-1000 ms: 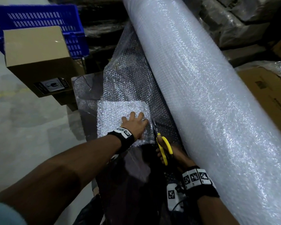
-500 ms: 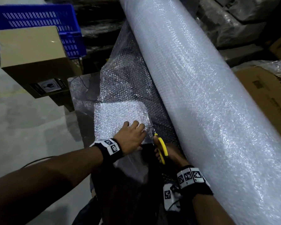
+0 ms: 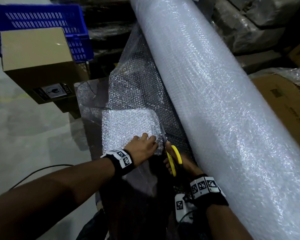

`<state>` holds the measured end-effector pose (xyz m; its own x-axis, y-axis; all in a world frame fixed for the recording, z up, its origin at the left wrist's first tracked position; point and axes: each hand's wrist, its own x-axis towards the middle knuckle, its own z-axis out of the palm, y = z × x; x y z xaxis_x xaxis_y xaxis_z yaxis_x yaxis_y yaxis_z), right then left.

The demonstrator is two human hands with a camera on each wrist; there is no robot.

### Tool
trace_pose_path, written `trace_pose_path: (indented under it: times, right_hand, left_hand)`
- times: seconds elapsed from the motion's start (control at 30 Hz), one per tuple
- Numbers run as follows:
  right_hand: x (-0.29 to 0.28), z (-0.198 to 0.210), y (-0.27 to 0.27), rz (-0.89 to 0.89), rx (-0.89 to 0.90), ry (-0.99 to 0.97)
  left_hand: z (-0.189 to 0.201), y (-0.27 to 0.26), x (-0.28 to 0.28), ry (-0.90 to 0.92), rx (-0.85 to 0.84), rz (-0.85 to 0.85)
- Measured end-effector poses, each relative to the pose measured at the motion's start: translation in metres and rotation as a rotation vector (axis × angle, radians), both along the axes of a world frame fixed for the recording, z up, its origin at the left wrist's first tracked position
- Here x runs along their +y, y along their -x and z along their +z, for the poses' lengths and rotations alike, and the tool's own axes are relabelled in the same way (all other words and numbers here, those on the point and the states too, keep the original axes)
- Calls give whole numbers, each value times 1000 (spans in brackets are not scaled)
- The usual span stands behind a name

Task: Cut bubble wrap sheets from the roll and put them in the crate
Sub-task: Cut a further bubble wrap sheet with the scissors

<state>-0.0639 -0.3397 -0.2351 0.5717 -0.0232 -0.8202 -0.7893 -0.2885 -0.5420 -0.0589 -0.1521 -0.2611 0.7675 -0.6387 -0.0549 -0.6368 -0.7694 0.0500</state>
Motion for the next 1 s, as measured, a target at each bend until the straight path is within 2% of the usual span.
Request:
trace_pose_path:
  times: [0.2, 0.4, 0.6, 0.8, 1.0]
  right_hand:
    - [2, -1, 0, -12, -56, 14]
    - [0, -11, -1, -16, -166, 47]
    - [5, 1, -9, 20, -14, -19]
    - [13, -4, -17, 13, -120, -16]
    - [16, -6, -24, 38, -80, -38]
  left_hand:
    - [-6, -5, 6, 71, -25, -3]
    - [1, -1, 5, 26, 79, 30]
    - [19, 2, -2, -68, 174, 68]
    - [24, 3, -5, -89, 202, 116]
    - [27, 1, -6, -92, 243, 127]
